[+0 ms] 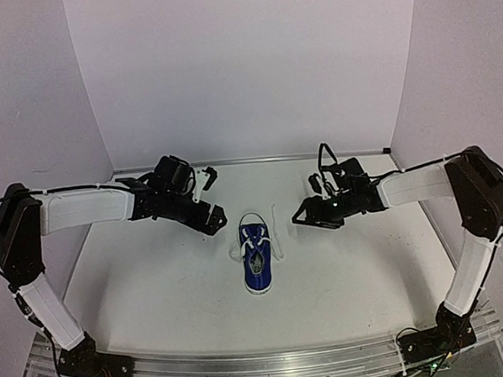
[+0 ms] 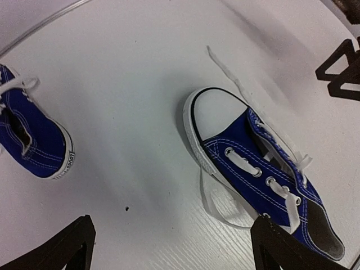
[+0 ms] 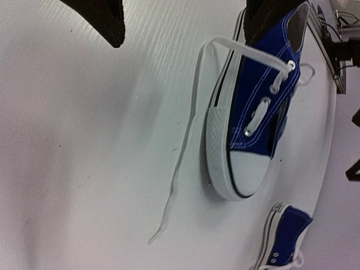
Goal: Tie the shoes
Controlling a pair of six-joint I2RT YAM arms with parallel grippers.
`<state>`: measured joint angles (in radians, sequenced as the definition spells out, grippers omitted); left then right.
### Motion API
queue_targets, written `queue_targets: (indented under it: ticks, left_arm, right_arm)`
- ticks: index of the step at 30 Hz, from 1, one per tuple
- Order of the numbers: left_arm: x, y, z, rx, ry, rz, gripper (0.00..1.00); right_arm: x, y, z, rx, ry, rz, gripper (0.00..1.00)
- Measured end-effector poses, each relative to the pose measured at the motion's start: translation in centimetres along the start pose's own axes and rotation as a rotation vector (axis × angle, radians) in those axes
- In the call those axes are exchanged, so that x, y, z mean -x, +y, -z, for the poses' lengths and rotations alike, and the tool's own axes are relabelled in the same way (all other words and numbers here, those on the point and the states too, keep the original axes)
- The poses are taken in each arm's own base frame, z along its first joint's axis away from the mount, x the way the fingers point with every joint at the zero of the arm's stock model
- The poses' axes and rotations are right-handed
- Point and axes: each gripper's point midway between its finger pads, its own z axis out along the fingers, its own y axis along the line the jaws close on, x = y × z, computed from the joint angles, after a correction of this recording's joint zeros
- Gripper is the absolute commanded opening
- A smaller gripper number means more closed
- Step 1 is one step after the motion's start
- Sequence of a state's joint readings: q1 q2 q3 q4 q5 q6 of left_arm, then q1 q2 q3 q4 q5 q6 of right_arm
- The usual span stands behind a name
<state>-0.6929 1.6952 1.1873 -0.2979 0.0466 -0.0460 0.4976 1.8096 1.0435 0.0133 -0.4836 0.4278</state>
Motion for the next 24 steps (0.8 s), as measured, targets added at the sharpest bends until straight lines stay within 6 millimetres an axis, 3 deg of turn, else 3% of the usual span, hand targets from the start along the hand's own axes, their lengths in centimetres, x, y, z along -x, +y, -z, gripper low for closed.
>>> queue_targets:
  ticks: [4, 7, 11, 18, 21, 24]
  left_arm:
    - [-1.5, 1.0, -1.9, 0.058, 0.048, 0.073, 1.00]
    - [-1.7, 1.6, -2.3, 0.100, 0.056, 0.108, 1.00]
    - [-1.5, 2.2, -2.2, 0.137, 0.048, 0.136, 0.99]
    - [-1.6, 3.0, -2.2, 0.180, 0.044, 0.154, 0.98]
    - [-2.0, 3.1, -2.6, 0.188, 0.056, 0.156, 0.97]
    - [-2.7, 3.2, -3.4, 0.190, 0.081, 0.157, 0.89]
  right_arm:
    - [4.4, -0.1, -3.0, -0.069, -0.051, 0.037, 0.61]
    - [6.5, 0.2, -5.4, -0.119, -0.071, 0.073, 0.60]
    - [6.7, 0.4, -7.8, -0.177, -0.052, 0.113, 0.55]
    - [5.2, -0.1, -10.7, -0.270, 0.007, 0.174, 0.51]
    - [4.9, -0.2, -11.5, -0.305, 0.022, 0.200, 0.44]
    - [5.2, -0.3, -11.9, -0.341, 0.014, 0.228, 0.32]
